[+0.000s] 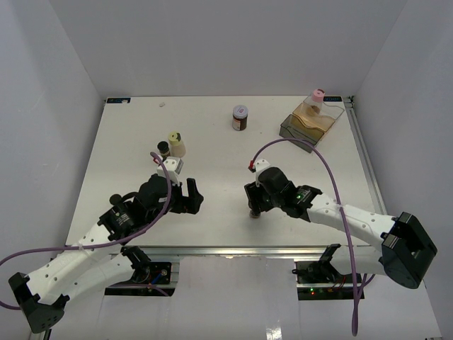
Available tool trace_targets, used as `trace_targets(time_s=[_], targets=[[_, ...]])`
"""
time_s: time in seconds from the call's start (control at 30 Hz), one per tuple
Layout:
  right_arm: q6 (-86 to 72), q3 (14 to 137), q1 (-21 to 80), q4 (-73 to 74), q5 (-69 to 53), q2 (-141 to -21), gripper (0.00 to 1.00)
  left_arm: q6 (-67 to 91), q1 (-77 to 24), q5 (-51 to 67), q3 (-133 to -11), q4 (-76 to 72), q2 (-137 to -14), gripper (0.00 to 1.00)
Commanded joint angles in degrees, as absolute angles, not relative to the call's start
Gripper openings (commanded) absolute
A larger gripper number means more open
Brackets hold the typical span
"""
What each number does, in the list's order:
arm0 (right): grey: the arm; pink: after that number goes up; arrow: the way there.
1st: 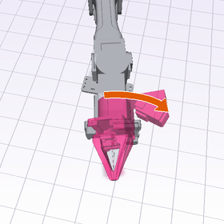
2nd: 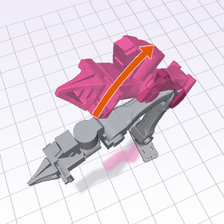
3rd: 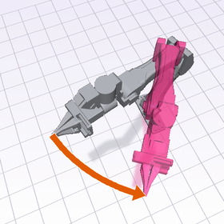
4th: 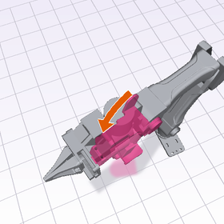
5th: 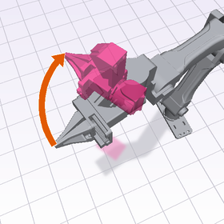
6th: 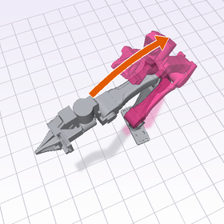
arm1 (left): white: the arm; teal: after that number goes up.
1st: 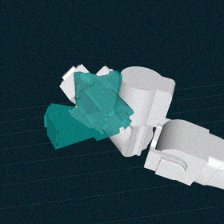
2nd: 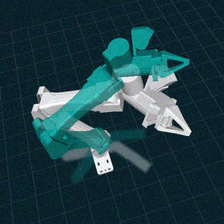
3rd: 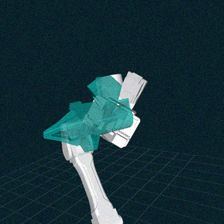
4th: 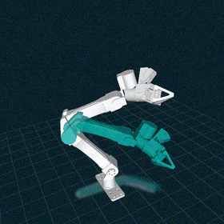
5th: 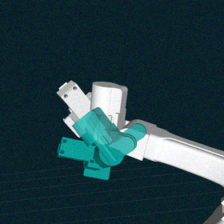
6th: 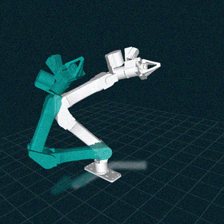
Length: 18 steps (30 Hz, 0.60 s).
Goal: Organize the condiment bottles
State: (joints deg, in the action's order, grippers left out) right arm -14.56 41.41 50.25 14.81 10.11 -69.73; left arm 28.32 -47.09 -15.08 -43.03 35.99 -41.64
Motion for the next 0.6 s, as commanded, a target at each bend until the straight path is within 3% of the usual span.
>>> trace_targets(time_s=[0.0,0.1,0.17,0.4,0.57], targets=[[-14.7,42.6,51.0,14.0,11.8,-69.9,0.47,28.4,-47.2,-15.9,-43.2,35.6,-40.5,0.98],[-14.8,43.6,51.1,15.2,12.7,-69.6,0.17,28.5,-47.2,-15.9,-43.2,35.6,-40.1,0.98],[-14.2,44.7,51.1,15.7,14.8,-69.3,0.09,28.5,-47.2,-15.9,-43.2,35.6,-39.9,0.98],[-10.1,63.7,45.3,23.8,23.0,-73.9,0.08,28.4,-47.2,-15.1,-43.1,35.2,-39.3,0.98],[-7.4,79.8,29.5,26.1,19.1,-82.9,0.08,28.2,-47.2,-13.7,-42.8,35.0,-38.4,0.98]])
